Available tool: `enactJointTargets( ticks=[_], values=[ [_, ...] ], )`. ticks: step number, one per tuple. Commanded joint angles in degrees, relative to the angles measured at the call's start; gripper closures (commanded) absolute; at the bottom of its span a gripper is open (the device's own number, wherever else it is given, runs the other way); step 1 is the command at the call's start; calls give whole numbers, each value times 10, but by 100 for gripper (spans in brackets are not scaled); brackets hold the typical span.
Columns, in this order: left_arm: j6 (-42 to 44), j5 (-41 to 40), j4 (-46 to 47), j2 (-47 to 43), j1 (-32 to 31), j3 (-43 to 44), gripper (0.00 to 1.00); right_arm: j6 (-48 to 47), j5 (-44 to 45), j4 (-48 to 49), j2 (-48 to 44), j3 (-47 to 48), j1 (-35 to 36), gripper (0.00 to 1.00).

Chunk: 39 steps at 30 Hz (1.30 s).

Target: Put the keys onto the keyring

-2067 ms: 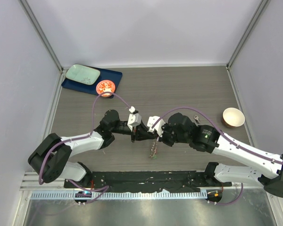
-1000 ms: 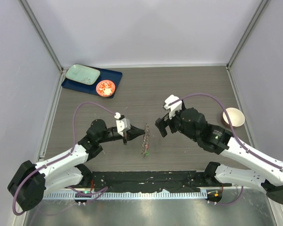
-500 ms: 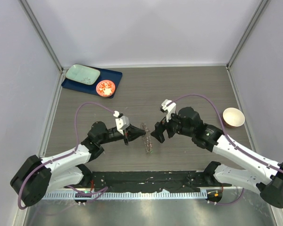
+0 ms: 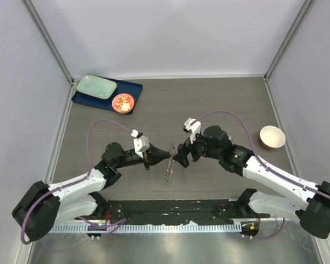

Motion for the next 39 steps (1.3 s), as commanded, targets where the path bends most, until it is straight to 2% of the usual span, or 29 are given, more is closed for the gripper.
enactJointTargets(
  ticks=[1,11,15,17,24,28,29,32,39],
  values=[
    [-2,33,63,-2,-1,4,100,-10,23,39,-2,9,1,6],
    [0,93,71,21,-6,2,100,15,109,53,10,24,-11,6],
    [-2,57,103,23,-6,-18,100,37,163,53,6,23,-15,8],
    [-9,25,116,20,-5,-28,100,41,159,56,-6,10,-15,11],
    [-27,-52,163,5,-6,-50,100,25,11,138,-74,-62,-15,23],
    [-45,-57,190,4,-5,-57,100,17,-82,184,-74,-77,-15,30],
    [-52,-55,199,4,-5,-60,100,15,-97,190,-70,-80,-15,35],
    [-65,-49,214,3,-6,-62,100,10,-137,215,-67,-80,-16,45],
    [-80,-39,229,-4,-6,-62,100,-23,-201,212,-64,-74,-18,58]
  ],
)
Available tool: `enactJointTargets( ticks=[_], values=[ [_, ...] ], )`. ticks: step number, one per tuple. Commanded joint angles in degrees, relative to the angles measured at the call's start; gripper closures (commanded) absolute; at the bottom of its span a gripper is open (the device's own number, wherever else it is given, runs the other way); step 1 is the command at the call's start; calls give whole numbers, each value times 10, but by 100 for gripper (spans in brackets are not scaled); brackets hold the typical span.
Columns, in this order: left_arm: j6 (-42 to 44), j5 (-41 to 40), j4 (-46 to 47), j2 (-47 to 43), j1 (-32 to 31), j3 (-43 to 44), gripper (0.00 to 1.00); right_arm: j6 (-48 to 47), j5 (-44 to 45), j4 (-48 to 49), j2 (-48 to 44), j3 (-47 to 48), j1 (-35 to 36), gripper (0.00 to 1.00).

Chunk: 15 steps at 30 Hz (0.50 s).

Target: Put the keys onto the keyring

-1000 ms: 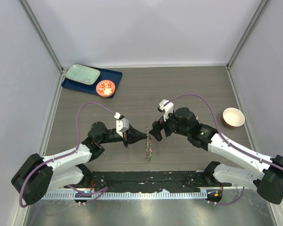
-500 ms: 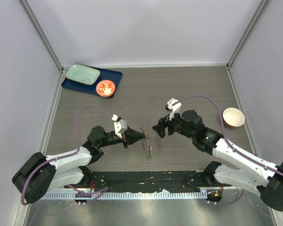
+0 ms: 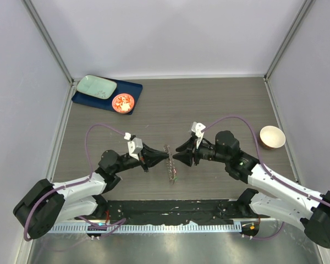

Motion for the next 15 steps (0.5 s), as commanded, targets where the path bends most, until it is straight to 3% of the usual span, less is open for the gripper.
enactJointTargets(
  ticks=[1,15],
  values=[
    [-13,1,81,-22,-2,1,100,-24,-68,39,2,6,-3,59],
    [-41,39,96,-25,-4,10,100,-16,-118,68,9,1,-7,68]
  ],
)
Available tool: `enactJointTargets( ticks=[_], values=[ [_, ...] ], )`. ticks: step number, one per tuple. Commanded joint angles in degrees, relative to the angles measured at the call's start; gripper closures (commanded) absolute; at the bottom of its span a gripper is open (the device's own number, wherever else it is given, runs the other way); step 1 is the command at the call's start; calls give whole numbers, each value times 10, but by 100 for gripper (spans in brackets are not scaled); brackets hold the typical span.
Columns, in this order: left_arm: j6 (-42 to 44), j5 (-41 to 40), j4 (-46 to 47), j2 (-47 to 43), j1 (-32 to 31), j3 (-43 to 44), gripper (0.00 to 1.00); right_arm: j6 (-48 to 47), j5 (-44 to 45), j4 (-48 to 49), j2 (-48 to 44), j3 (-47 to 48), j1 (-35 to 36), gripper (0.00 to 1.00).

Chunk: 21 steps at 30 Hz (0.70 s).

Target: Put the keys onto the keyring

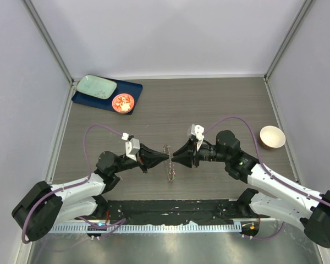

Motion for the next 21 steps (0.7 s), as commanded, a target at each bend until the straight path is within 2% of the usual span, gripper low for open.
enactJointTargets(
  ticks=[1,12,17,19,21],
  values=[
    [-8,20,70,-4,-3,13,100,0,-26,45,7,1,-5,71],
    [-20,35,80,5,-7,19,100,10,-51,64,16,-2,-6,78],
    [-23,35,84,13,-8,19,100,14,-76,66,24,2,-5,89],
    [-23,34,86,14,-9,19,100,12,-81,64,24,6,-5,98],
    [-23,32,86,14,-9,18,100,8,-77,53,24,8,-5,99]
  ],
)
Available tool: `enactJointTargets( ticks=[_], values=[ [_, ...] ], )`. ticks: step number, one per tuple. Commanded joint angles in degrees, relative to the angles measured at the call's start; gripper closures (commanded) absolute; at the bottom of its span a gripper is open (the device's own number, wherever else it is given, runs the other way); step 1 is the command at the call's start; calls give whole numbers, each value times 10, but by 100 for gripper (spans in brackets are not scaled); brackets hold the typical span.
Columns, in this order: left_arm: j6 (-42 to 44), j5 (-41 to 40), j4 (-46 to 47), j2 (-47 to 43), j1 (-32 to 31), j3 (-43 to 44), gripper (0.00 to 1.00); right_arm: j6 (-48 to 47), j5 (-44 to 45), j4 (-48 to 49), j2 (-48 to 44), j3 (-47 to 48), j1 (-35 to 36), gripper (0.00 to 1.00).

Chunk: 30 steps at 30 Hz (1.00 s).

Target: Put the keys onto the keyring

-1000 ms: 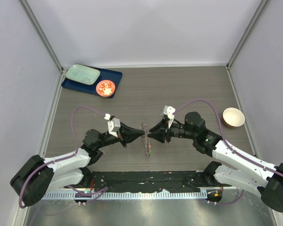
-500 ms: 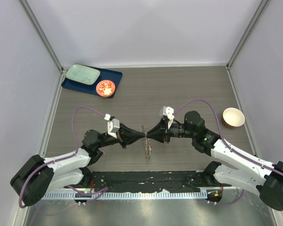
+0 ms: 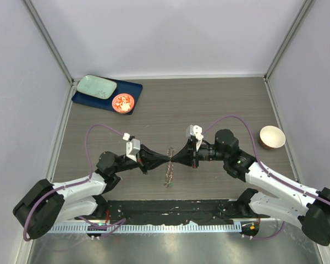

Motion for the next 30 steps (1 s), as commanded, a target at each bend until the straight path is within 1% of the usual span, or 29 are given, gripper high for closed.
enactJointTargets(
  ticks=[1,3,4,6,7,10,11,15,19,25,30],
  values=[
    [1,0,60,1,-5,17,96,-3,-14,16,0,17,1,99],
    [6,-2,55,-3,-4,14,87,-19,-9,-24,-2,28,1,99],
    [10,-2,43,-4,-4,14,77,-23,-1,-37,-2,39,0,99],
    [27,1,20,-9,-5,16,69,-44,8,-82,-3,50,1,99],
    [38,2,-10,-18,-4,18,63,-49,21,-96,-4,62,1,99],
    [79,5,-74,-33,-4,22,59,-75,35,-168,-1,93,1,99],
    [98,6,-86,-36,-4,24,58,-83,41,-200,4,101,1,99],
    [129,23,-151,-39,-5,40,57,-122,49,-261,11,142,1,99],
    [132,42,-156,-31,-5,50,57,-153,52,-331,28,175,3,99],
    [129,66,-146,-11,-5,64,56,-187,46,-374,46,204,5,99],
    [115,85,-136,2,-5,79,58,-200,40,-382,55,213,9,99]
  ],
)
